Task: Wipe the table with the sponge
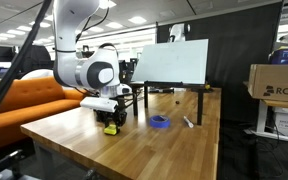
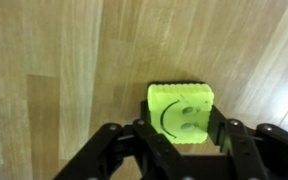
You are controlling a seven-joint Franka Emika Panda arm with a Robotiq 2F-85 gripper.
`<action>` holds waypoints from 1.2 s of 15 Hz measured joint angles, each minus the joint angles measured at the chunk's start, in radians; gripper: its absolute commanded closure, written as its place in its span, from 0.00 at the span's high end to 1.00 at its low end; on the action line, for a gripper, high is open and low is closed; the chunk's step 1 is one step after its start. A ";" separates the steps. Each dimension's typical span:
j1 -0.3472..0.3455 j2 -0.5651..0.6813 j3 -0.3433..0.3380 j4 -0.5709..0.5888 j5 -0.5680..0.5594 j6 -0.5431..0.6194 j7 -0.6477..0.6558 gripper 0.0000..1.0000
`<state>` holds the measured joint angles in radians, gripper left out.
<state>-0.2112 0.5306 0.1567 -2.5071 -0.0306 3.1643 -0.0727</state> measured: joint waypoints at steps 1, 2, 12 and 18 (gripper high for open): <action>0.011 0.000 0.006 -0.006 0.000 0.012 0.000 0.29; 0.020 0.000 0.007 -0.012 0.000 0.022 0.000 0.29; 0.020 0.000 -0.163 -0.017 -0.005 0.050 -0.033 0.29; 0.018 0.003 -0.283 -0.015 -0.008 0.051 -0.039 0.29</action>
<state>-0.1928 0.5336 -0.1264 -2.5222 -0.0384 3.2157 -0.1114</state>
